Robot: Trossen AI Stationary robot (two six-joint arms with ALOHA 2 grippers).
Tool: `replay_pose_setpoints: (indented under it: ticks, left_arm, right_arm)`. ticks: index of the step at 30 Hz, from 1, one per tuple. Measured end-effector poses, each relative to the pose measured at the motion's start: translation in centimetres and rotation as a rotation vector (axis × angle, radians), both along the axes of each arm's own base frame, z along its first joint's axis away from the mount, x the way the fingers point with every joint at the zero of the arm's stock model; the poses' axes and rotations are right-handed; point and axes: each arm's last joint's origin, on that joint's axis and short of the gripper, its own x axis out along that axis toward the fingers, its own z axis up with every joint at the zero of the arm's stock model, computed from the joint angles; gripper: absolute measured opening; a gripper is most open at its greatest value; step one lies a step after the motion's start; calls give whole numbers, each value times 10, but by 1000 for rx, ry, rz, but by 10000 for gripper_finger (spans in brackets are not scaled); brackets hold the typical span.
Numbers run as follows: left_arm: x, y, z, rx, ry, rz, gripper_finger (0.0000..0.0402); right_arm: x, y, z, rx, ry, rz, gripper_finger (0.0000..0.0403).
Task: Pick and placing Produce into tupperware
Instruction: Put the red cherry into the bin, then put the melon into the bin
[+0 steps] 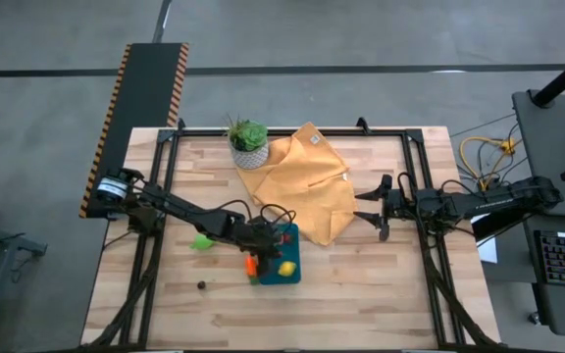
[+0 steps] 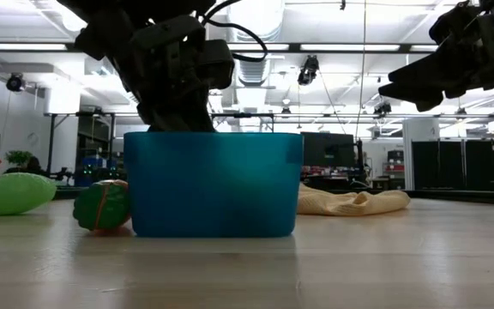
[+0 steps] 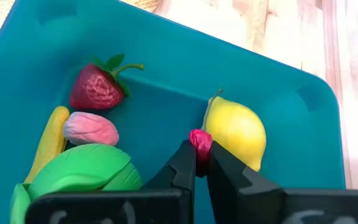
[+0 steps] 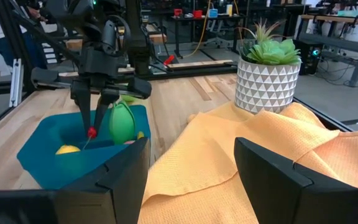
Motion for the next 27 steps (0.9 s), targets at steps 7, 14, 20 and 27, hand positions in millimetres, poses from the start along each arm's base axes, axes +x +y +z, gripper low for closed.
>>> replay_pose_setpoints:
  ticks: [7, 14, 20, 27]
  left_arm:
    - [0, 0, 0, -1, 0, 1, 30]
    - [2, 0, 2, -6, -24, 0, 76]
    - [2, 0, 2, -7, -30, -1, 122]
    - [5, 1, 23, 143, -205, -73, 147]
  right_arm:
    - [0, 0, 0, 0, 0, 0, 228]
    - [0, 0, 0, 0, 0, 0, 228]
    - [0, 0, 0, 0, 0, 0, 228]
    - [0, 0, 0, 0, 1, 0, 228]
